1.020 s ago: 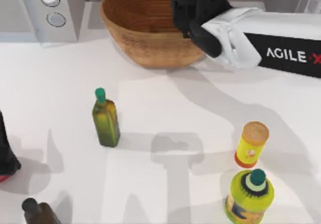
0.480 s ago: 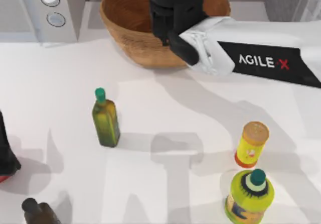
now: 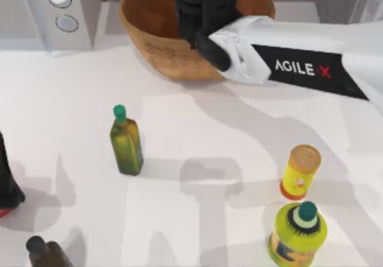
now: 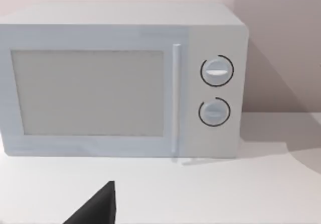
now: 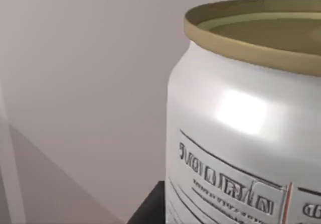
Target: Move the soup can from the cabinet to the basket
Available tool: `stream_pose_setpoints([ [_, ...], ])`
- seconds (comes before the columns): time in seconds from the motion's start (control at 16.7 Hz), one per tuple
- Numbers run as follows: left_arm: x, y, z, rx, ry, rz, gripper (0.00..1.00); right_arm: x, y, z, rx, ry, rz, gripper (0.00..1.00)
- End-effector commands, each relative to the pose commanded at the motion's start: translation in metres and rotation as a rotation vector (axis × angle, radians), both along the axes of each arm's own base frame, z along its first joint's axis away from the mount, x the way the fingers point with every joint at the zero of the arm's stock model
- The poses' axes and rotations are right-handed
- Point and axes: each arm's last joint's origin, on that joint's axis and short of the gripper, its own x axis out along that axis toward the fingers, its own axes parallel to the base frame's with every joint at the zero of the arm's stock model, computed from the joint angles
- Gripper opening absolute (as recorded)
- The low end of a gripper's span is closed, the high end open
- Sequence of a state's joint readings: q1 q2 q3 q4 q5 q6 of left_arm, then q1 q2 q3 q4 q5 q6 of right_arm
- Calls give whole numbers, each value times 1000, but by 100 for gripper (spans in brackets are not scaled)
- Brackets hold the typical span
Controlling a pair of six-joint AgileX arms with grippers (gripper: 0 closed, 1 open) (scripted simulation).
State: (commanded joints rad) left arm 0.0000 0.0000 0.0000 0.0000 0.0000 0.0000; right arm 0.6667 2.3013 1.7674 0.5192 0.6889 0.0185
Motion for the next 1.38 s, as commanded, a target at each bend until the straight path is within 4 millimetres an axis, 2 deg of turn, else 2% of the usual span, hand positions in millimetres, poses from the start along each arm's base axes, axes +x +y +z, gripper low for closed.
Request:
stream_pose_setpoints([
  [0.24,0,0,0,0,0,0,100,1,0,0,0,0,0,0],
  [1.02,0,0,0,0,0,0,100,1,0,0,0,0,0,98],
  [1.38,0,0,0,0,0,0,100,1,0,0,0,0,0,100],
])
